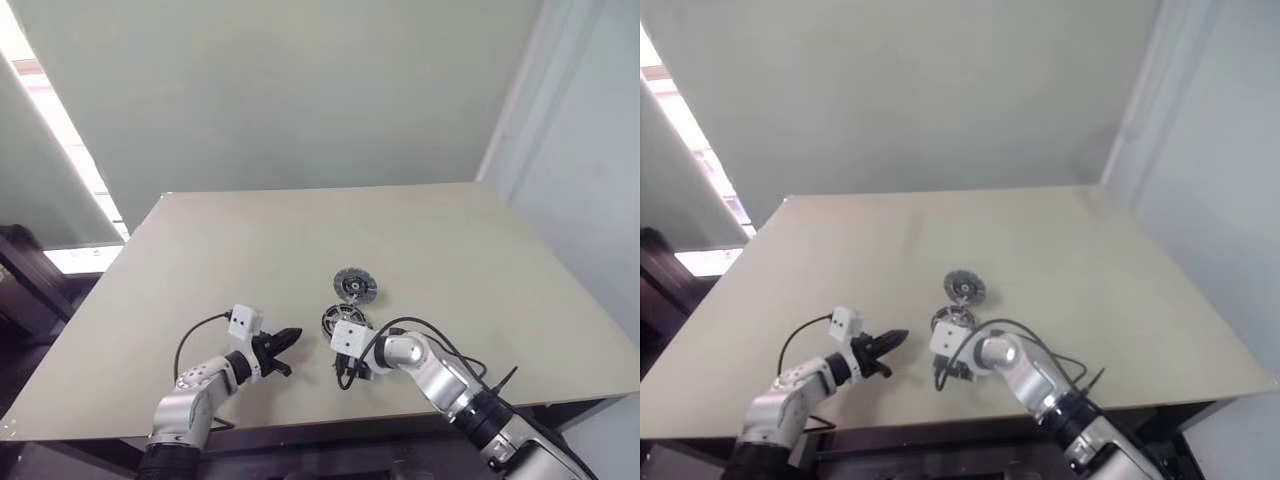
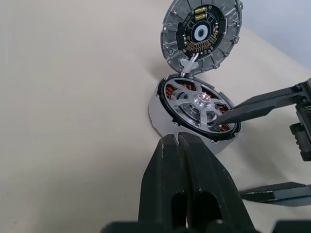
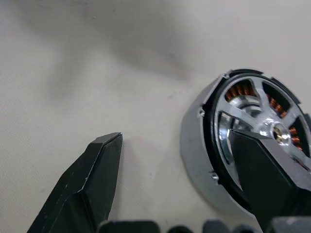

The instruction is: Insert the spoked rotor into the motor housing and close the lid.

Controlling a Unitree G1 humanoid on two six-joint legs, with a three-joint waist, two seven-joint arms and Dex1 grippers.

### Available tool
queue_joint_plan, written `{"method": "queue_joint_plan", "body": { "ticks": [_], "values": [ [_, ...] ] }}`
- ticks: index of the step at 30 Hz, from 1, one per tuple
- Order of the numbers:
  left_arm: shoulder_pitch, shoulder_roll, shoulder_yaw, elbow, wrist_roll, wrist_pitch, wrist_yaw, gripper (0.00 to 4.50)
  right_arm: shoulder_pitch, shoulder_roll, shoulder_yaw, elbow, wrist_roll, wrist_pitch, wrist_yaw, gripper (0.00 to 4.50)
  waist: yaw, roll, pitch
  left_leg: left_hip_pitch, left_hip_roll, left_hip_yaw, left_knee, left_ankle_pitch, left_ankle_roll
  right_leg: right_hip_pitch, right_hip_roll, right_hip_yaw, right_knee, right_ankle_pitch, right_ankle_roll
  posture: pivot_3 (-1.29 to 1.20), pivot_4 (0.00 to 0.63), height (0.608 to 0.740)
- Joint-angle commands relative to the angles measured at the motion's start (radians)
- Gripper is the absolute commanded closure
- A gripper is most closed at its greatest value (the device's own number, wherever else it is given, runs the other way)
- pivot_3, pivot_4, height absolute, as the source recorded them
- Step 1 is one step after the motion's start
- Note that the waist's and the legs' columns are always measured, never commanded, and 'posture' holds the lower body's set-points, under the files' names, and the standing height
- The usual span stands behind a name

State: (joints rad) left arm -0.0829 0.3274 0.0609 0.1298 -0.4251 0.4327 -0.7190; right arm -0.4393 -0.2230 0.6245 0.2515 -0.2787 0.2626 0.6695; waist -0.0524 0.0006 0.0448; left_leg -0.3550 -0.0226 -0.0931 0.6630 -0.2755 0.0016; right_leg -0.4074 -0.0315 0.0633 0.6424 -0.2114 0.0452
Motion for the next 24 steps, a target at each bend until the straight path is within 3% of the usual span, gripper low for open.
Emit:
{"method": "queue_joint_plan", "body": {
  "ticks": [1, 10, 24],
  "values": [
    [-0.004, 0.002, 0.018, -0.018, -0.003, -0.022, 0.003, 4.5, -0.023, 0.002, -0.006, 0.002, -0.021, -0.022, -0.002, 0.71, 0.0, 0.0, 0.0, 0.0, 0.0, 0.0, 0.0, 0.0, 0.0, 0.0, 0.0, 0.0, 0.0, 0.0, 0.0, 0.0, 0.0, 0.74],
    [-0.011, 0.002, 0.018, -0.01, -0.004, -0.026, 0.001, 4.5, -0.003, 0.013, -0.073, -0.061, 0.026, -0.019, -0.022, 0.71, 0.0, 0.0, 0.0, 0.0, 0.0, 0.0, 0.0, 0.0, 0.0, 0.0, 0.0, 0.0, 0.0, 0.0, 0.0, 0.0, 0.0, 0.74],
    [-0.024, -0.014, 0.018, 0.009, -0.001, -0.048, 0.005, 4.5, 0.014, -0.003, -0.061, -0.098, 0.001, -0.003, -0.001, 0.71, 0.0, 0.0, 0.0, 0.0, 0.0, 0.0, 0.0, 0.0, 0.0, 0.0, 0.0, 0.0, 0.0, 0.0, 0.0, 0.0, 0.0, 0.74]
  ]
}}
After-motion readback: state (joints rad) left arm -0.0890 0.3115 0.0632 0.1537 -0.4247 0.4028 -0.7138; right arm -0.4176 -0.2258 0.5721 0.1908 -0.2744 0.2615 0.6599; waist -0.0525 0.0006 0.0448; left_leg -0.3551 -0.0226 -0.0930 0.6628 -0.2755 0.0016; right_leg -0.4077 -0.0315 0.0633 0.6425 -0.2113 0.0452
